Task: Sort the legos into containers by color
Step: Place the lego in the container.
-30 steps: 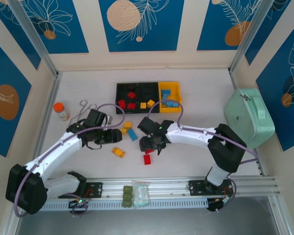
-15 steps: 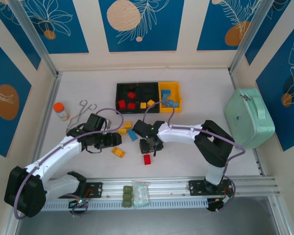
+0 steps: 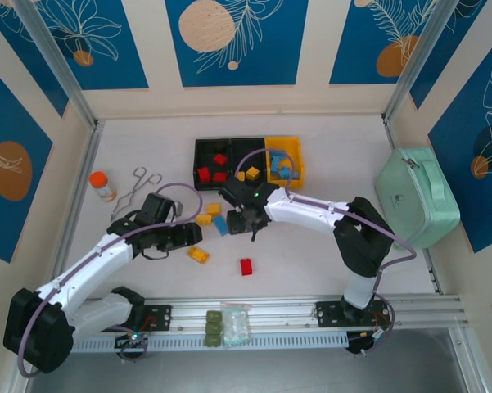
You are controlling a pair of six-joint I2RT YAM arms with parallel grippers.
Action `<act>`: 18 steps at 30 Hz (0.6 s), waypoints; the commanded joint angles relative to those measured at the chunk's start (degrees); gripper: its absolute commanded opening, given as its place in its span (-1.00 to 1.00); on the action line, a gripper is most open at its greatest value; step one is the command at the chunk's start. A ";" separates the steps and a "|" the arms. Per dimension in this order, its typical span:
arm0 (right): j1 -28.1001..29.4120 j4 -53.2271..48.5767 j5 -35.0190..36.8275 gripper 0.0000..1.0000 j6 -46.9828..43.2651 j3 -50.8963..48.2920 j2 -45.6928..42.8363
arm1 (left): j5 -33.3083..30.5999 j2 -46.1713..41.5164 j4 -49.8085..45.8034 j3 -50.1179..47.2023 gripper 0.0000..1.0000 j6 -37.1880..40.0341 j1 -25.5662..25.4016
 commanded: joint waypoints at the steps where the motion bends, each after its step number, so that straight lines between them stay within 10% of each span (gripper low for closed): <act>1: -2.49 -0.59 -1.98 -0.14 -4.11 5.74 1.33 | -0.85 -2.09 -0.21 -1.56 0.39 -2.19 -0.15; 18: -10.52 -8.10 -6.31 -0.13 -9.51 43.80 25.79 | -1.49 -7.60 -2.23 -4.98 0.39 -5.33 -0.08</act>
